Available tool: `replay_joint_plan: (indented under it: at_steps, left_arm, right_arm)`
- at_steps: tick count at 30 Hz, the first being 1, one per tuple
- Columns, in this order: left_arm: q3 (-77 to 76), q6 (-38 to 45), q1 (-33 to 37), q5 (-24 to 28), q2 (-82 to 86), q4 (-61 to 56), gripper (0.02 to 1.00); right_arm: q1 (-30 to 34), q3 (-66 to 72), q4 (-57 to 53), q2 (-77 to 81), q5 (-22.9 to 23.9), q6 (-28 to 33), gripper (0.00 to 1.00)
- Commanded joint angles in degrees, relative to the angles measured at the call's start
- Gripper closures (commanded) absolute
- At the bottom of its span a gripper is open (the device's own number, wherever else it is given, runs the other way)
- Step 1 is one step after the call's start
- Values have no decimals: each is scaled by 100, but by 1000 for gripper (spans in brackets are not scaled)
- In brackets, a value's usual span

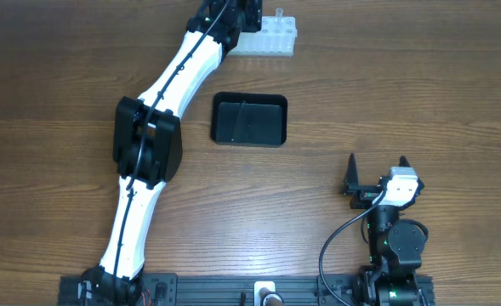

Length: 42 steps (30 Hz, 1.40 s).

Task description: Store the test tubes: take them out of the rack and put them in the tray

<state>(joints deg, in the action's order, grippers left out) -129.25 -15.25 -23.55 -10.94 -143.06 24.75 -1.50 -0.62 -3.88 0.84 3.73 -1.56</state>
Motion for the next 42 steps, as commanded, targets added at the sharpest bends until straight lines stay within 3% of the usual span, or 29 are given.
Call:
replay_joint_plan:
  at_steps: [1, 4, 9, 12, 15, 26, 42]
  left_arm:
    - [-83, -66, 42, 59, -131, -37, 343]
    - [-83, -66, 42, 59, -131, -37, 426]
    - [-83, -66, 42, 59, -131, -37, 470]
    - [-83, -66, 42, 59, -131, -37, 562]
    - [-83, -66, 42, 59, -131, -35, 722]
    - [-83, -63, 42, 59, -129, -37, 961]
    - [-85, -57, 17, 24, 146, 170, 980]
  right_arm:
    - [-31, 31, -20, -57, -26, -55, 7]
    - [-31, 31, -20, -57, -26, -55, 7]
    - [-31, 31, -20, -57, -26, -55, 9]
    - [-31, 31, -20, -57, -26, -55, 9]
    - [-31, 31, -20, -57, -26, -55, 9]
    - [-31, 31, -20, -57, -26, -55, 9]
    - [-31, 31, -20, -57, -26, -55, 7]
